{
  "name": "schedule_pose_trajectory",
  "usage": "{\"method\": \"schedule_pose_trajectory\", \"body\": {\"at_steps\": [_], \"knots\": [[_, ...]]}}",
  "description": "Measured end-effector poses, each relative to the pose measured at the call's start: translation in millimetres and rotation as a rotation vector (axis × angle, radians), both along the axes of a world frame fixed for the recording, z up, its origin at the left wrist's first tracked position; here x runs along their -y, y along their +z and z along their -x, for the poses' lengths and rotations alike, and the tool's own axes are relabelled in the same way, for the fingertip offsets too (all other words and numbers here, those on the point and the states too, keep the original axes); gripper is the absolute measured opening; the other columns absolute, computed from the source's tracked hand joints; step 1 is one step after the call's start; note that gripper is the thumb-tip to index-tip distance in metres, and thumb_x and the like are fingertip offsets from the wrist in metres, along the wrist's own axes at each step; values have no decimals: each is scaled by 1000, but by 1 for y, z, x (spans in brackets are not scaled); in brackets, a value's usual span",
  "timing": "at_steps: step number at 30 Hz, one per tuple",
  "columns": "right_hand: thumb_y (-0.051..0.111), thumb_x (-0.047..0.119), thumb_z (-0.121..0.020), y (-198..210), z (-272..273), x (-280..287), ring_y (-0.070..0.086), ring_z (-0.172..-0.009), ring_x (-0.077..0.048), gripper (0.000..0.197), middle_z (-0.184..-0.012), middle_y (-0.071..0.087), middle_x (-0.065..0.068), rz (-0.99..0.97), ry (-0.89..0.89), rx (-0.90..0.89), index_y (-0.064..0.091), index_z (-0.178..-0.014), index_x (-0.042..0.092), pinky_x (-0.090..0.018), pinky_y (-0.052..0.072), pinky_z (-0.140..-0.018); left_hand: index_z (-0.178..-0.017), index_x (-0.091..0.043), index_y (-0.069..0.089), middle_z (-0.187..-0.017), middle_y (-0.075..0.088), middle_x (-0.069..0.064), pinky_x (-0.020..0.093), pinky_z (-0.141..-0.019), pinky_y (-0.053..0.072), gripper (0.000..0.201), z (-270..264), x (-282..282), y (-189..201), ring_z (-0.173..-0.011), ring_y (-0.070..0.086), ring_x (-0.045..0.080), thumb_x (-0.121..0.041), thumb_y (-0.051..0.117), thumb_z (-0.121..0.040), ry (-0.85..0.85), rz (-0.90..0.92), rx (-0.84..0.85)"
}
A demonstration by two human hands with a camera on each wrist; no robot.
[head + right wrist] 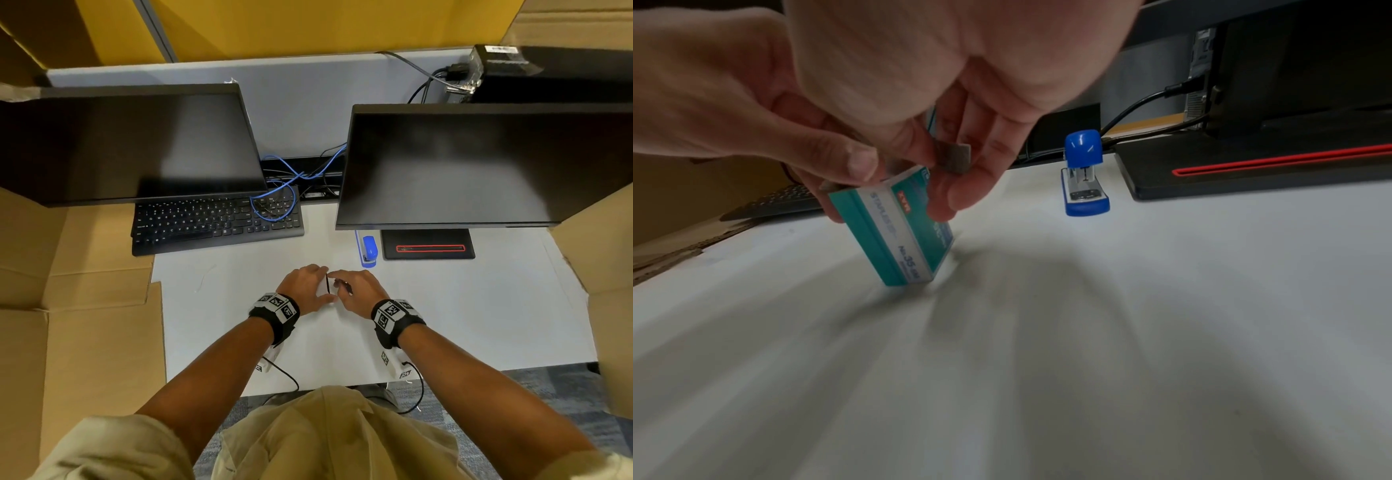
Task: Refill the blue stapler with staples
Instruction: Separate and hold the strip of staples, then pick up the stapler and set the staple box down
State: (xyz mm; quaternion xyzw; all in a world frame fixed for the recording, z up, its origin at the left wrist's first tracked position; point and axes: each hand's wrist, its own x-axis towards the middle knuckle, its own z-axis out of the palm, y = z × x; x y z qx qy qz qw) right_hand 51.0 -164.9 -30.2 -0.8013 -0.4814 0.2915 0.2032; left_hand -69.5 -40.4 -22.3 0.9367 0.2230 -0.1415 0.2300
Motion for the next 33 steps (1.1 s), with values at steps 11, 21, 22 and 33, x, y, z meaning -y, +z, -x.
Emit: {"method": "schedule_pose_trajectory", "body": {"at_steps": [11, 21, 22, 33], "knots": [[47, 17, -91, 10, -46, -2, 62, -76, -35, 16, -92, 64, -13, 48, -545, 156, 47, -105, 10, -38, 50, -68, -152, -19, 18, -148, 35, 6, 41, -82, 52, 65, 7, 1, 3, -115, 53, 30, -30, 47, -96, -2, -201, -126], [60, 36, -87, 6, -59, -25, 58, -78, -30, 34, -88, 60, -13, 293, -531, 144, 59, -99, 5, -35, 51, -70, -152, -24, 16, -161, 11, 6, 41, -86, 52, 87, 32, -19, 2, -127, 43, 30, -8, 64, -82, 3, -265, -204], [62, 36, -84, 7, -58, -24, 57, -76, -29, 32, -86, 60, -12, 298, -497, 154, 59, -96, 6, -34, 50, -67, -151, -23, 20, -159, 16, 8, 40, -84, 54, 84, 34, -21, 3, -123, 47, 30, -10, 65, -81, 11, -276, -217], [70, 40, -73, -2, -32, 11, 61, -74, -23, 34, -87, 65, -3, 293, -61, 138, 55, -97, 22, -31, 50, -68, -146, -11, 31, -155, 28, 15, 54, -118, 17, 66, 41, -28, 10, -143, 25, 33, -33, 55, -88, 29, -428, -153]]}}
